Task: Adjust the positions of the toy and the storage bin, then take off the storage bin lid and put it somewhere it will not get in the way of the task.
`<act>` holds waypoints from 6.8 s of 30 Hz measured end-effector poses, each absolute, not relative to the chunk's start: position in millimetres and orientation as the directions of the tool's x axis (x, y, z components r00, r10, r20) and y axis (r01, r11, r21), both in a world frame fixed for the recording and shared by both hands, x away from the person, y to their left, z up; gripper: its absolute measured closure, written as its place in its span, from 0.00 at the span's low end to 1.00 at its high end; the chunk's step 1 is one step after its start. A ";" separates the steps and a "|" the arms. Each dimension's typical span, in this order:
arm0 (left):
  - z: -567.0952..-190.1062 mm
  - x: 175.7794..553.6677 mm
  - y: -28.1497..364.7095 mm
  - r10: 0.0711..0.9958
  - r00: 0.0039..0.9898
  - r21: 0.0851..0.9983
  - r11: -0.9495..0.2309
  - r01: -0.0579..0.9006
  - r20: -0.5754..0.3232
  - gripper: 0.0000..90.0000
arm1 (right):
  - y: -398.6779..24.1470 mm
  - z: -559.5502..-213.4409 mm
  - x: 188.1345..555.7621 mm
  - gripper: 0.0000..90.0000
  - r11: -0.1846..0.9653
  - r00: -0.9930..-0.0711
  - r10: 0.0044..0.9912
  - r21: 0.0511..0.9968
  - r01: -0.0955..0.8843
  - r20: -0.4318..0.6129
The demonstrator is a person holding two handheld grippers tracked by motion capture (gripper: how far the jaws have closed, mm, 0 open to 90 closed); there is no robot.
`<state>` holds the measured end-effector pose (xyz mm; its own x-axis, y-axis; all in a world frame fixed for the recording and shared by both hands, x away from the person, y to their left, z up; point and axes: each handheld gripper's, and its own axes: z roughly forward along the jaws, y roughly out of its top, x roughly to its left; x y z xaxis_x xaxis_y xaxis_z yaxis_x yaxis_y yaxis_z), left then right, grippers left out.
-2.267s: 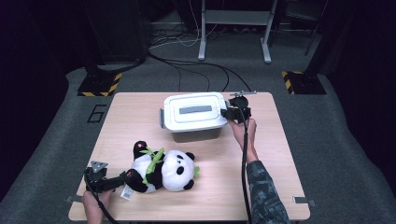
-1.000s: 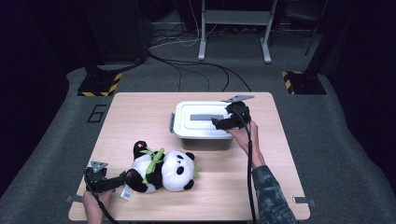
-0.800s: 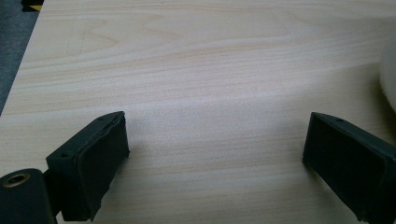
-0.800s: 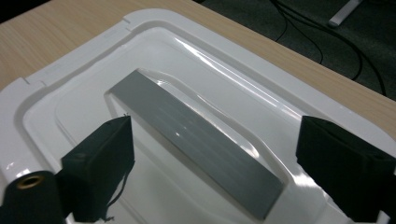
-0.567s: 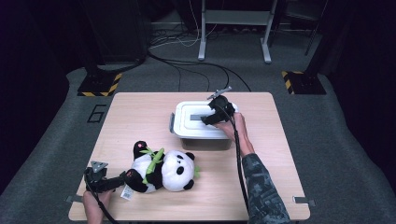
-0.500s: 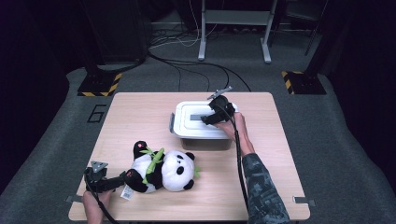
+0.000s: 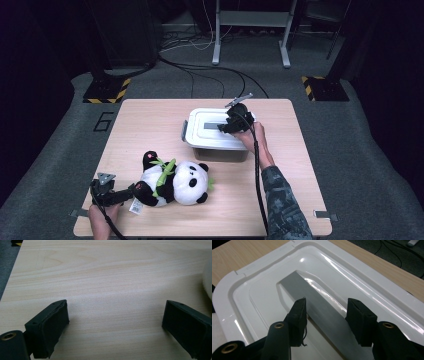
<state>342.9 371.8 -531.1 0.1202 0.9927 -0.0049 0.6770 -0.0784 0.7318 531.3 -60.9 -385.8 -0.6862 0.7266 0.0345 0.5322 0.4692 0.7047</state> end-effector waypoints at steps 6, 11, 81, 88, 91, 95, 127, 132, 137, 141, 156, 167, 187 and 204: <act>-530.9 342.8 371.8 0.993 0.120 0.730 -0.079 0.679 -0.004 0.07 | -64.9 -387.1 525.2 0.61 0.418 -0.635 0.772 0.718 0.557 0.044; -530.9 342.8 371.8 0.993 0.120 0.730 -0.079 0.679 -0.004 0.07 | -71.2 -388.2 524.1 0.64 0.392 -0.593 0.805 0.727 0.564 0.026; -531.0 342.8 371.5 0.992 0.129 0.731 -0.087 0.677 -0.002 0.07 | -69.3 -386.6 505.9 0.74 0.526 -0.753 0.658 0.726 0.443 -0.017; -531.2 342.8 371.4 0.992 0.128 0.733 -0.086 0.675 -0.001 0.07 | -70.6 -379.2 503.6 0.74 0.508 -0.740 0.672 0.737 0.446 -0.015; -531.3 343.0 371.5 0.992 0.129 0.734 -0.087 0.673 0.000 0.07 | -73.0 -372.0 502.2 0.74 0.495 -0.732 0.682 0.745 0.447 -0.014; -530.9 342.8 371.6 0.991 0.130 0.730 -0.087 0.678 -0.003 0.07 | -76.1 -363.6 499.6 0.74 0.485 -0.723 0.691 0.753 0.444 -0.019; -531.2 342.9 371.4 0.992 0.128 0.733 -0.086 0.675 -0.001 0.07 | -135.2 -316.2 472.5 0.74 0.362 -0.580 0.814 0.812 0.458 -0.035; -531.2 342.9 371.4 0.992 0.128 0.733 -0.086 0.675 -0.001 0.07 | -149.4 -314.3 469.3 0.74 0.344 -0.550 0.835 0.814 0.468 -0.037; -531.2 342.9 371.4 0.992 0.128 0.733 -0.086 0.675 -0.001 0.07 | -165.2 -314.4 464.4 0.74 0.316 -0.511 0.859 0.820 0.477 -0.033; -531.2 342.9 371.4 0.992 0.128 0.733 -0.086 0.675 -0.001 0.07 | -179.3 -315.7 460.9 0.74 0.289 -0.478 0.878 0.824 0.487 -0.026; -531.2 342.9 371.4 0.992 0.128 0.733 -0.086 0.675 -0.001 0.07 | -222.9 -329.7 451.8 0.74 0.214 -0.349 0.937 0.817 0.535 -0.017; -531.2 342.8 371.4 0.992 0.128 0.733 -0.086 0.675 -0.001 0.07 | -243.0 -351.5 453.7 0.74 0.147 -0.242 0.970 0.802 0.578 -0.004; -531.2 342.8 371.4 0.992 0.128 0.733 -0.087 0.675 -0.001 0.07 | -261.4 -400.5 461.1 0.74 0.047 -0.114 0.993 0.767 0.640 0.034; -531.1 343.1 371.1 0.991 0.130 0.732 -0.089 0.676 0.000 0.07 | -258.4 -435.1 473.0 0.74 0.014 -0.086 0.994 0.733 0.680 0.061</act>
<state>343.1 371.1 -531.1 0.1304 0.9915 0.0003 0.6755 -0.0890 0.7319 473.0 -258.4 -435.1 -0.0864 0.9944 0.0609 0.6802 0.0142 0.7329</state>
